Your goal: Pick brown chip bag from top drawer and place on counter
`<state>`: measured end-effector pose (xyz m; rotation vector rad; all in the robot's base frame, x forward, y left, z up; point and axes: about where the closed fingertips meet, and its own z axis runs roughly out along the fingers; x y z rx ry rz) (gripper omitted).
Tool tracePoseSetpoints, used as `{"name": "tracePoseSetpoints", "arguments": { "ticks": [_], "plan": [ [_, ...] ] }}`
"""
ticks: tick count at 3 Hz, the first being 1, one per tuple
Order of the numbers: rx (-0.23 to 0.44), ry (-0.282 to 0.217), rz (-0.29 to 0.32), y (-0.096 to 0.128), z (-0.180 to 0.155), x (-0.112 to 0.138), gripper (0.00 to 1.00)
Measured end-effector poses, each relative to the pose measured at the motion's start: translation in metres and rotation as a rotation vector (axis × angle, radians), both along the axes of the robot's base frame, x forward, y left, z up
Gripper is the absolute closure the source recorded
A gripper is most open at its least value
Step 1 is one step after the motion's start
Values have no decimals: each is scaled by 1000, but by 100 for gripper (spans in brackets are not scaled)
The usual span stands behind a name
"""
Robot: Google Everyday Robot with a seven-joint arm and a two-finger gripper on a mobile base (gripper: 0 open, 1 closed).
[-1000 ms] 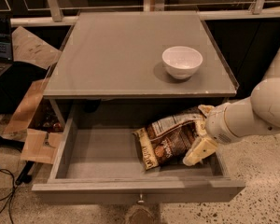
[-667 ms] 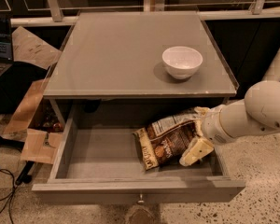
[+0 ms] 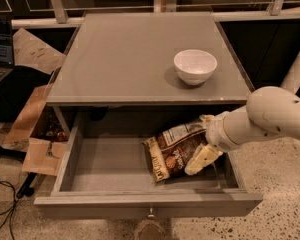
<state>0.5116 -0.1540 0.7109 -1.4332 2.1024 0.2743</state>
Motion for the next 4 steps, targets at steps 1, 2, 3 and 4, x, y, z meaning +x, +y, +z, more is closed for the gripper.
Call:
{"name": "tracePoseSetpoints", "arguments": {
  "ticks": [1, 2, 3, 4],
  "plan": [
    [-8, 18, -1, 2, -14, 7, 0],
    [-22, 53, -6, 0, -31, 9, 0],
    [-35, 92, -17, -5, -48, 6, 0],
    [-42, 121, -22, -8, -60, 1, 0]
  ]
}}
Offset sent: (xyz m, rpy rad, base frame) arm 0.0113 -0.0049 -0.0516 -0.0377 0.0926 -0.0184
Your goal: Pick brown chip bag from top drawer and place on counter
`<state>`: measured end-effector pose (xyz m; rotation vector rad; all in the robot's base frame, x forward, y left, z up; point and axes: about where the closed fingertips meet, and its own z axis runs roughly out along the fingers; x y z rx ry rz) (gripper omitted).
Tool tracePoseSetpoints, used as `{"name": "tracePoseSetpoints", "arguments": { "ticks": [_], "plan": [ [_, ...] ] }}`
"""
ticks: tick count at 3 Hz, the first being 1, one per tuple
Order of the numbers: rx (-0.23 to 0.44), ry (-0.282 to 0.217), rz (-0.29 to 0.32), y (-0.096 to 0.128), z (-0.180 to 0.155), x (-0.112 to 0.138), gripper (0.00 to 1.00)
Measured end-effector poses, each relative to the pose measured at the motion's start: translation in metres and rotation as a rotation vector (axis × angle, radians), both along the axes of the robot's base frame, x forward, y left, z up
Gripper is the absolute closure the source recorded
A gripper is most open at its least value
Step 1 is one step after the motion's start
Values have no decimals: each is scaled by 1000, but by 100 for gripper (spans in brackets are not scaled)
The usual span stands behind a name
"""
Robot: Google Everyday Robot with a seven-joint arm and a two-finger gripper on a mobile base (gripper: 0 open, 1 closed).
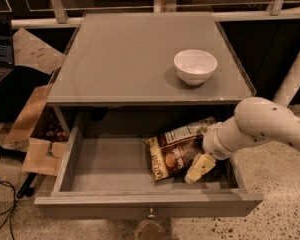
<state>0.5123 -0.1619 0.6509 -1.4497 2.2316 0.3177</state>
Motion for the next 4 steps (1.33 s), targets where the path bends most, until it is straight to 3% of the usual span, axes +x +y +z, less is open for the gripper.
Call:
{"name": "tracePoseSetpoints", "arguments": {
  "ticks": [1, 4],
  "plan": [
    [-10, 25, -5, -2, -7, -2, 16],
    [-10, 25, -5, -2, -7, -2, 84]
  ]
}}
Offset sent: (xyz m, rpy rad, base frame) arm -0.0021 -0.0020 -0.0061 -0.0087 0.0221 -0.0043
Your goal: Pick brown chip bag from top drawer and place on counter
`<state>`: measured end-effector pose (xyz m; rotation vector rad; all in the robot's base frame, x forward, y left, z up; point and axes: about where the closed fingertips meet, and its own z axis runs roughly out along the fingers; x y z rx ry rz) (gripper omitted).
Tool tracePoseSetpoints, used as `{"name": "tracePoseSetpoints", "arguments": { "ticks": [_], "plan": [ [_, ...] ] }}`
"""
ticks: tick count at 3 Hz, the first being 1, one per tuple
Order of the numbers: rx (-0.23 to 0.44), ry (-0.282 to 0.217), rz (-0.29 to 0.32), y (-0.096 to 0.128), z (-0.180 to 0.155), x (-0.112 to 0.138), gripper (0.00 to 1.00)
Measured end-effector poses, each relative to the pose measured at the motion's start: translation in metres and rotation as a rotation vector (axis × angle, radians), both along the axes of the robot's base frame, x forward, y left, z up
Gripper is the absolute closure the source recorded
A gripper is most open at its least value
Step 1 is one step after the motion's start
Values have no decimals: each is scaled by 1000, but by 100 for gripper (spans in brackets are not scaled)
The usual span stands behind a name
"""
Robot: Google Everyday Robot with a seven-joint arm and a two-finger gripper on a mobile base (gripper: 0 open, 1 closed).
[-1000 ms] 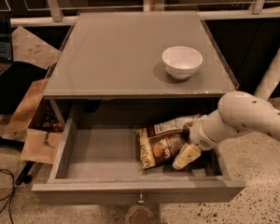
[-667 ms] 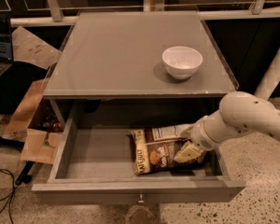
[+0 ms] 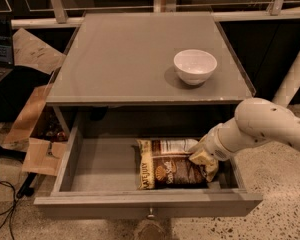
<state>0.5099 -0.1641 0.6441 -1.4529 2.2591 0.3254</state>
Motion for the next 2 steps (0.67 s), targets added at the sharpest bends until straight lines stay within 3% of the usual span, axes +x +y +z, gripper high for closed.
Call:
{"name": "tracePoseSetpoints", "arguments": {
  "ticks": [1, 2],
  "plan": [
    [0, 0, 0, 0, 0, 0, 100],
    [0, 0, 0, 0, 0, 0, 100]
  ]
}}
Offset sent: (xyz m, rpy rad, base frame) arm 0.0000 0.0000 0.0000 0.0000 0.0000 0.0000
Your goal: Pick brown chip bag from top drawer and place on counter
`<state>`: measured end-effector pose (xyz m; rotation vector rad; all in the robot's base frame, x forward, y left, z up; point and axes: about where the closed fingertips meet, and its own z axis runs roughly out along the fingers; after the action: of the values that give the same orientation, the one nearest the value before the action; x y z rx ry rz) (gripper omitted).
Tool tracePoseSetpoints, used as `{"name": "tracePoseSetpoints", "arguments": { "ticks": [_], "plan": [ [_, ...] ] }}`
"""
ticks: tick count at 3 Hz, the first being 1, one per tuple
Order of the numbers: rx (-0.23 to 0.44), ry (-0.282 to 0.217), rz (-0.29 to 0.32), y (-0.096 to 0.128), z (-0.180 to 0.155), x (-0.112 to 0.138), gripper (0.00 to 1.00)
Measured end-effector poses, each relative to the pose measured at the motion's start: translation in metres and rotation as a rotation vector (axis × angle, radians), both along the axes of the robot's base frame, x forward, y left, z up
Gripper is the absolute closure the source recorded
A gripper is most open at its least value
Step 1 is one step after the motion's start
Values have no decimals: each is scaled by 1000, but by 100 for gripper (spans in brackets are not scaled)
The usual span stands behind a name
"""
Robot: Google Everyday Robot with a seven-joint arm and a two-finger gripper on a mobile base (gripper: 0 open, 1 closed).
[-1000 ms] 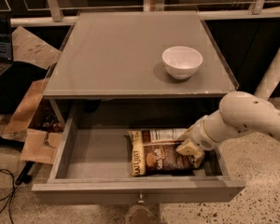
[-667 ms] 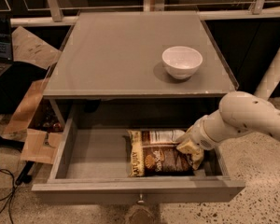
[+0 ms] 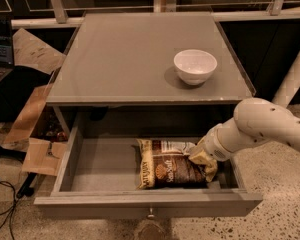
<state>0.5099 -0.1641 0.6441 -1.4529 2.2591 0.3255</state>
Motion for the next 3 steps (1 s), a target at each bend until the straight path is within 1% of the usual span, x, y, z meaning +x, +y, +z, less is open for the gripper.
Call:
{"name": "tracePoseSetpoints", "arguments": {
  "ticks": [1, 2, 3],
  "plan": [
    [15, 4, 13, 3, 2, -1, 100],
    [98, 13, 49, 9, 14, -1, 100],
    [242, 5, 93, 14, 36, -5, 100]
  ]
}}
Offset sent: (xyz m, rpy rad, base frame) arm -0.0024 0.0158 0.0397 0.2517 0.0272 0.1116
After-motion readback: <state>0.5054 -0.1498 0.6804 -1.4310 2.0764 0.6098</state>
